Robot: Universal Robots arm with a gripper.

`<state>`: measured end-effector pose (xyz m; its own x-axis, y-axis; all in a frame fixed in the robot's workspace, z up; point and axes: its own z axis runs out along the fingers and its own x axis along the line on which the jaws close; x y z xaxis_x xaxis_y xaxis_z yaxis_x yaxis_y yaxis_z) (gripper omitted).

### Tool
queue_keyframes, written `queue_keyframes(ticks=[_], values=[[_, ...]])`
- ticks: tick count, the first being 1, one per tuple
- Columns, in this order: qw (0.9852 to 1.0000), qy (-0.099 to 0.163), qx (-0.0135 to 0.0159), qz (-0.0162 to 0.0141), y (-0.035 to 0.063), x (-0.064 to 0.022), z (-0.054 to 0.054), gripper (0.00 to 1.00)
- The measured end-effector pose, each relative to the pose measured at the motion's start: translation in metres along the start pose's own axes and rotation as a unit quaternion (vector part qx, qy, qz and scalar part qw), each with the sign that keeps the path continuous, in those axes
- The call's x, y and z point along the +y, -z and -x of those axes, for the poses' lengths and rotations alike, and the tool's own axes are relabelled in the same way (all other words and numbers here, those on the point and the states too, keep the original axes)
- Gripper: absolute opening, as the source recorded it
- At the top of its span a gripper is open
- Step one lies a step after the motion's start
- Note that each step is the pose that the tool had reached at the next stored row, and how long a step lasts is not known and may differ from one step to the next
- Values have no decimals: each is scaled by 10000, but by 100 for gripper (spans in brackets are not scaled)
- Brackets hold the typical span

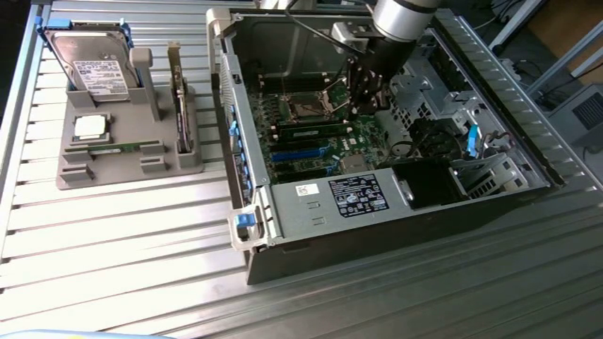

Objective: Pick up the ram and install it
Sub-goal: 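Press down the ram until it locks into place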

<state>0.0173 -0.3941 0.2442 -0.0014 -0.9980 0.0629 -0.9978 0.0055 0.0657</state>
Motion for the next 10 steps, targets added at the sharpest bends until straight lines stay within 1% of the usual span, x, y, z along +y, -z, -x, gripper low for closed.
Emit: queue_keyframes(ticks=[6,9,10], values=[[10000,0,0,0,-79,18,-1,11],[10000,0,5,3,-150,13,2,11],[10000,0,-3,1,-142,13,3,11]])
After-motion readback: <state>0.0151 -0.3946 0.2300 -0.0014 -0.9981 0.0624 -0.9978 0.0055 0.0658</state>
